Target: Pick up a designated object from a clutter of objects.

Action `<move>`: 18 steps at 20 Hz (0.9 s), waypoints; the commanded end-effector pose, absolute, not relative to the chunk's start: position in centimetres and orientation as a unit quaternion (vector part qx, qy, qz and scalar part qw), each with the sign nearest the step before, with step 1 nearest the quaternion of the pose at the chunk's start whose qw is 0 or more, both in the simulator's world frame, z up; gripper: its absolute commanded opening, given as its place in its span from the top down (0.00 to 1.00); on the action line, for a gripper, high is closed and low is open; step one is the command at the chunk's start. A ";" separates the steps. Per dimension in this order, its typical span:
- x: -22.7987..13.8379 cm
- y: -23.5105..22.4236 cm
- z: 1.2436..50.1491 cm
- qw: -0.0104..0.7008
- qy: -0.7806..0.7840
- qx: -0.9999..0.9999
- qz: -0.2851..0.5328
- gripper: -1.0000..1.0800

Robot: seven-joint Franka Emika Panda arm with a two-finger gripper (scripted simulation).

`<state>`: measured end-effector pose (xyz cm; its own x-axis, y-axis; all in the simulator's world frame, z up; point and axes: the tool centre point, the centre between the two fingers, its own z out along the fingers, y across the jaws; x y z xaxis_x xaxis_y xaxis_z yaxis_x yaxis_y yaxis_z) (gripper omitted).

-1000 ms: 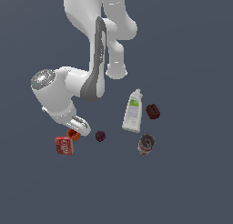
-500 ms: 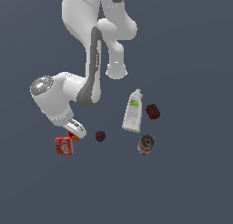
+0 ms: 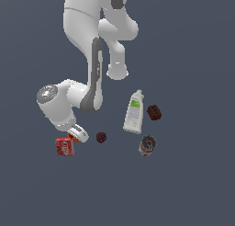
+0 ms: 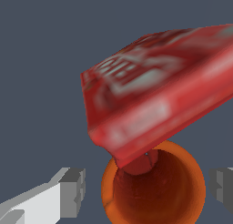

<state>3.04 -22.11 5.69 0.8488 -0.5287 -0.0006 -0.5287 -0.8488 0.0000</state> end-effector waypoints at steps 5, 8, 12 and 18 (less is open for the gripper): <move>3.1 -22.2 3.8 0.000 0.275 -0.961 0.000 0.04; 3.1 -22.2 3.8 0.000 0.275 -0.961 0.000 1.00; 3.1 -22.2 3.8 0.000 0.275 -0.961 0.000 1.00; 3.1 -22.2 3.9 0.000 0.275 -0.961 0.000 1.00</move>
